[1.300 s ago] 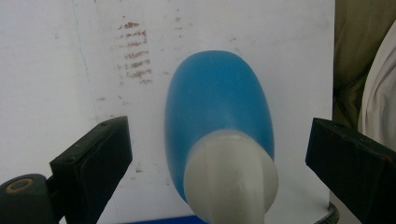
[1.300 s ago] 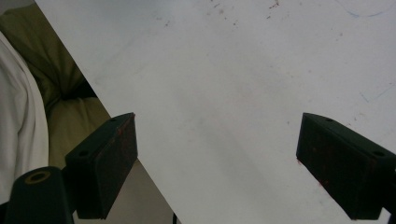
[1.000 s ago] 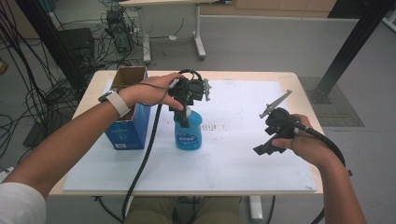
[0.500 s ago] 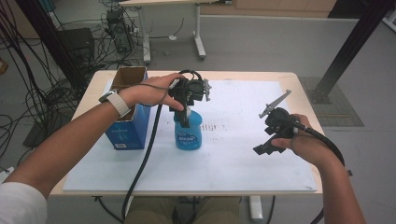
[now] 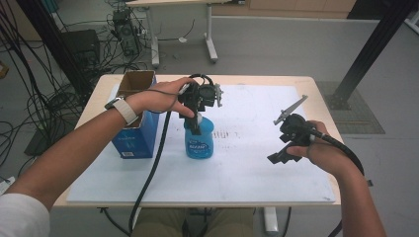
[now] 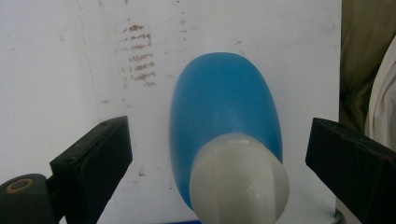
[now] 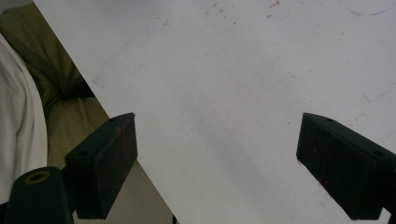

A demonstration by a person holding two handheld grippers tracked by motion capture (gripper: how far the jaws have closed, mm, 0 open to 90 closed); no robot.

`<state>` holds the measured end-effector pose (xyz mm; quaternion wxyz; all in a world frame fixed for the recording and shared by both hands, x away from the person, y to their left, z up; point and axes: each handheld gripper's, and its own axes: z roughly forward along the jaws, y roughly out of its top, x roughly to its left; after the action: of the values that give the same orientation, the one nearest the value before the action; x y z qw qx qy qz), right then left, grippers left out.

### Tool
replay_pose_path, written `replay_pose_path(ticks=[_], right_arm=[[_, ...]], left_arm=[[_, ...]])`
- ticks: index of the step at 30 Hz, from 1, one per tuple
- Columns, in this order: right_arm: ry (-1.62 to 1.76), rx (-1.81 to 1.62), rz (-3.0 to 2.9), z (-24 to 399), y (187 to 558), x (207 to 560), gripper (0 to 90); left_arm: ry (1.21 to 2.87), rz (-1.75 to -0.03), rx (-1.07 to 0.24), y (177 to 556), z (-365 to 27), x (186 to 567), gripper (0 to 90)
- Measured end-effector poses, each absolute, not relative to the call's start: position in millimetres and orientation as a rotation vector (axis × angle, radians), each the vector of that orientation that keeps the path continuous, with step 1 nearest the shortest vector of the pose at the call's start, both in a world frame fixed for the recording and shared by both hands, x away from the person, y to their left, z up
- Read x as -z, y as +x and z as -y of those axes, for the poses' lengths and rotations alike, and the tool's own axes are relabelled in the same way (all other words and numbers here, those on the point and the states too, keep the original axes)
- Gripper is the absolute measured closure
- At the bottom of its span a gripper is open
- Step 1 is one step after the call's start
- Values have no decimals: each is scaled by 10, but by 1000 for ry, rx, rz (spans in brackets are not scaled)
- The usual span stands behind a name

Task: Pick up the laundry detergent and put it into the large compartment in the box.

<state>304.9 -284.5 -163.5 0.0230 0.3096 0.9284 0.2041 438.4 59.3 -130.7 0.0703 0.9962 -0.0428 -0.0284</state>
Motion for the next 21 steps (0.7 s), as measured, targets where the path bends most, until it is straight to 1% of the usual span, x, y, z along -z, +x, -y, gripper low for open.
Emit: replay_pose_path(ticks=[21], right_arm=[[966,-635,-2876,2862,3017,1671,125]], left_arm=[[3028,157,78,4327,-492,1495,88]])
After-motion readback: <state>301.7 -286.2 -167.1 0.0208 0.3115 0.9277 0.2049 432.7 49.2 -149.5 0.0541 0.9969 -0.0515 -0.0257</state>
